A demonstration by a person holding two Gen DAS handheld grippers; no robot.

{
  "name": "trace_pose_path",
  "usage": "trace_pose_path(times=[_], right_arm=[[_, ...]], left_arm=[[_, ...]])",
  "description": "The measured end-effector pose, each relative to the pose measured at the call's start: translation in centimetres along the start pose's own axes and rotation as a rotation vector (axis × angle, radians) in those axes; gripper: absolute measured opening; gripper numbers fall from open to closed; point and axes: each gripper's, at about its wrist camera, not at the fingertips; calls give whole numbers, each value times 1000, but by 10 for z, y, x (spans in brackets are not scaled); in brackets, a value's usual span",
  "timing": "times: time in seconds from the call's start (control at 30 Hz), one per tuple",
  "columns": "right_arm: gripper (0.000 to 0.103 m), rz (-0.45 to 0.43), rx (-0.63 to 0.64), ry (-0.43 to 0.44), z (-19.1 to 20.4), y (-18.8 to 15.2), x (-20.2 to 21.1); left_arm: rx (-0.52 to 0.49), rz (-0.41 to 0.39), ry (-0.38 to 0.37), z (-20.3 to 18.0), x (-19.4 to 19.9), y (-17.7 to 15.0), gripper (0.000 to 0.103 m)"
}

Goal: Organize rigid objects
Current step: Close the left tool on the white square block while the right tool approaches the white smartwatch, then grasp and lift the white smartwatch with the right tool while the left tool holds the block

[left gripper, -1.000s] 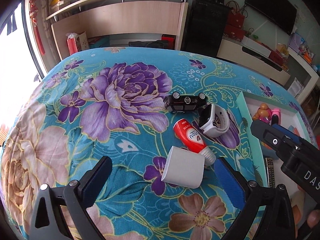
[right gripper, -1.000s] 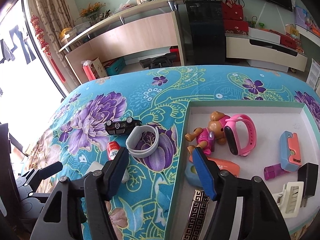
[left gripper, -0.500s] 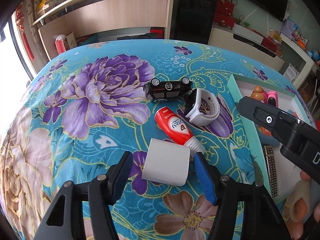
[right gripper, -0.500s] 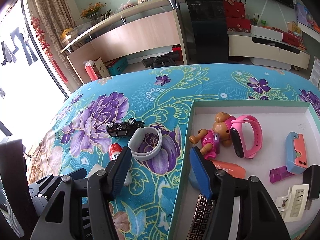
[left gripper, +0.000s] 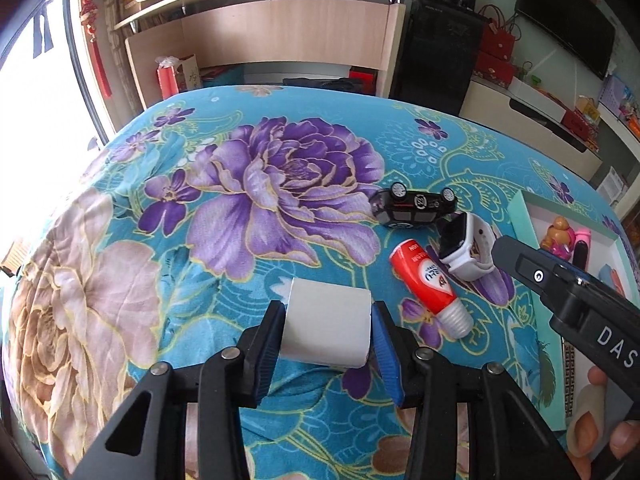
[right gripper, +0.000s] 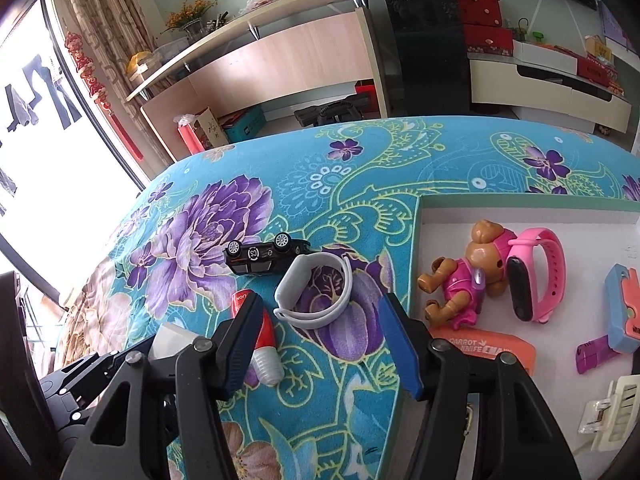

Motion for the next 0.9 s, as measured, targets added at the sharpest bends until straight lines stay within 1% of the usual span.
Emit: trace_pose_path(times=[0.13,0.37,0.7,0.8,0.9], right_arm=[[58,17,10,4,7,-1,-12],[58,46,-18,-13,7,-3,-33],[58,22,10,-108,14,-1,-44],[58,20,28,-157,15,-1,-47],[58,19,27,-164,15,-1,-48]], left_arm=[[38,-18,37,13,2,2,47],[66,-21,18,20,2,4,47],[82,-10,13,26,-2,5,47],[80,-9,8,26,-2,5,47],[77,-8,7,25,-2,6,47]])
Point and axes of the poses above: each gripper's, at about its wrist camera, not at the fingertips, and x roughly against the way its jaws point, z to its left, y to its top, and after that the axes turned 6 degrees about y, right-handed
